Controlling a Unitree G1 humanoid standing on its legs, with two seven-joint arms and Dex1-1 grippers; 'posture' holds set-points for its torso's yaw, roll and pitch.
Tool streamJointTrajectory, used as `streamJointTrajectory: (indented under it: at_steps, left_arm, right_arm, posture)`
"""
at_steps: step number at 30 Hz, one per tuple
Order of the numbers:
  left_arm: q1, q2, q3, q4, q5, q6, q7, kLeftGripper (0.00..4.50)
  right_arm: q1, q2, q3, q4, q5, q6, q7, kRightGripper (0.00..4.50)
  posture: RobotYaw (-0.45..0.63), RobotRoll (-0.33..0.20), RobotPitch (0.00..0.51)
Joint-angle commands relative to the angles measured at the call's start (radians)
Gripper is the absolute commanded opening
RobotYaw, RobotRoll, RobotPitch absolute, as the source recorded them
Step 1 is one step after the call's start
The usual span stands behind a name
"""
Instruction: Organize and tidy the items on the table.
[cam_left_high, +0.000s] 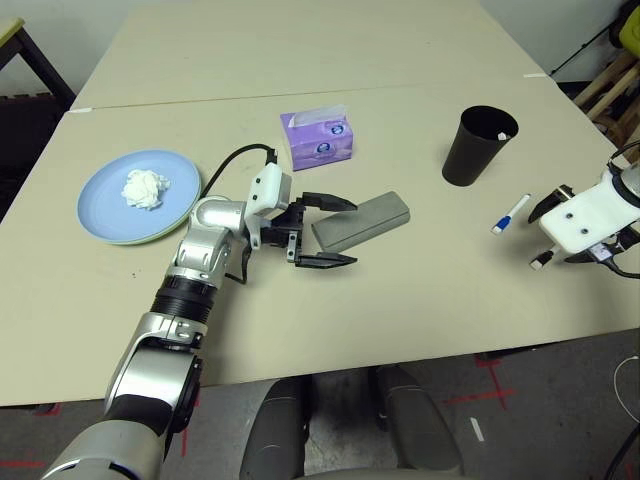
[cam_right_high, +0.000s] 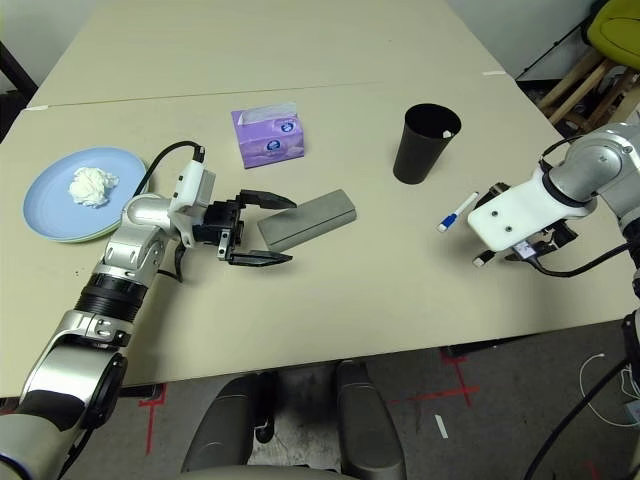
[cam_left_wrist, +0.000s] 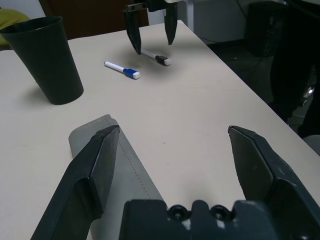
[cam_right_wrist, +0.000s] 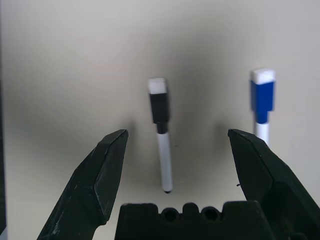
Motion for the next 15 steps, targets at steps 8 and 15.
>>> streamJointTrajectory:
  at_steps: [8, 15]
  left_arm:
    - [-0.004, 0.011, 0.007, -0.007, -0.013, 0.017, 0.004, 4.44]
    - [-0.010, 0.013, 0.006, -0.004, -0.012, 0.020, 0.001, 4.44]
  right_arm:
    - [0.013, 0.009, 0.012, -0.003, 0.014, -0.020, 0.024, 4.50]
    - [0.066, 0.005, 0.013, -0.020, 0.001, -0.042, -0.023, 4.50]
  posture:
    - [-0.01, 0.000, 0.218]
    - [-0.01, 0.000, 0.219]
